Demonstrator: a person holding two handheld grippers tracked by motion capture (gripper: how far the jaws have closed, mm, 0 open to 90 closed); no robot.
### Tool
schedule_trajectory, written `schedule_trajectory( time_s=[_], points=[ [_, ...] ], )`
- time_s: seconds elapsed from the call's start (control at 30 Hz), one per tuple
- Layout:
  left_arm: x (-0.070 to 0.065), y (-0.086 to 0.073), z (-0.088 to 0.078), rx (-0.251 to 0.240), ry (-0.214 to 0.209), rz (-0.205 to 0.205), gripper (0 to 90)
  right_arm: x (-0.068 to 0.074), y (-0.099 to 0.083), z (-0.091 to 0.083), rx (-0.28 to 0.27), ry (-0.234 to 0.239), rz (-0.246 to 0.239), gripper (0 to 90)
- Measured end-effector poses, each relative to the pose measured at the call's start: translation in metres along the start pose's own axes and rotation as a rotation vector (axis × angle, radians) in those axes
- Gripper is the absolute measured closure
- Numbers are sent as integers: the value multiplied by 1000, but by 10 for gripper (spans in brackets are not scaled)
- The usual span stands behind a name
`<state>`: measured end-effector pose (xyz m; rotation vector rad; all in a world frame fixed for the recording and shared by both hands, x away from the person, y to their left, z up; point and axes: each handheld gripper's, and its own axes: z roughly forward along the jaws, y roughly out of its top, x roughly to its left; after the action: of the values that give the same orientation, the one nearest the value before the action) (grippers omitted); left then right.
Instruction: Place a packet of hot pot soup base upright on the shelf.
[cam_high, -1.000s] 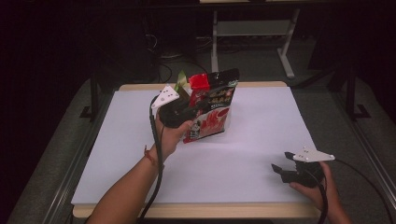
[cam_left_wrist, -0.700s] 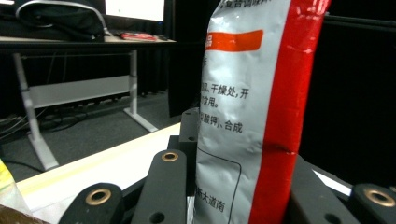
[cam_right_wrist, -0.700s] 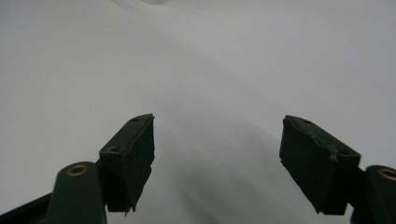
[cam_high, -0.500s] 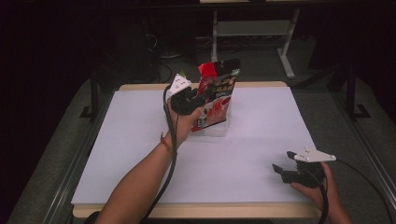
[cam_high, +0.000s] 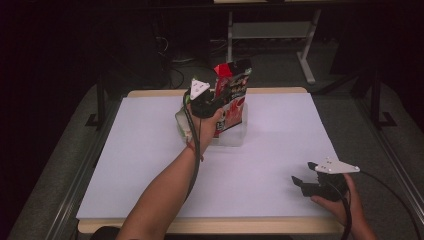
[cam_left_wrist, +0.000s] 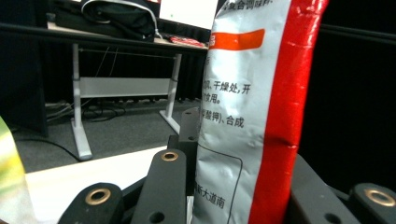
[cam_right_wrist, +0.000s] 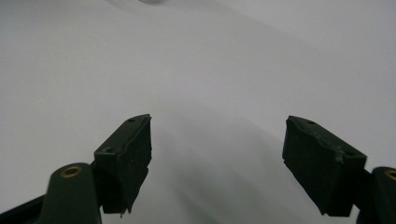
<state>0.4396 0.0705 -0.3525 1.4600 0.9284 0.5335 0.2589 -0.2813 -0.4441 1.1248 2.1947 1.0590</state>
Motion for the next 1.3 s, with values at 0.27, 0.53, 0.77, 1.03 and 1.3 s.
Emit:
schedule_trajectory(
  time_s=[0.27,0.53,0.77,1.03,1.3],
  points=[
    [-3,-24,15,17,35,-35,730,0,0,-1,-3,0,-3,233],
    [-5,-26,5,90,-67,75,686,1,-1,0,4,6,-7,235],
    [3,-27,2,234,-149,175,607,2,-1,1,13,14,-7,236],
    [6,-37,8,513,-188,320,484,2,-2,2,22,28,-10,237],
    [9,-36,-5,565,-225,348,460,1,-3,2,32,28,-9,236]
  ],
)
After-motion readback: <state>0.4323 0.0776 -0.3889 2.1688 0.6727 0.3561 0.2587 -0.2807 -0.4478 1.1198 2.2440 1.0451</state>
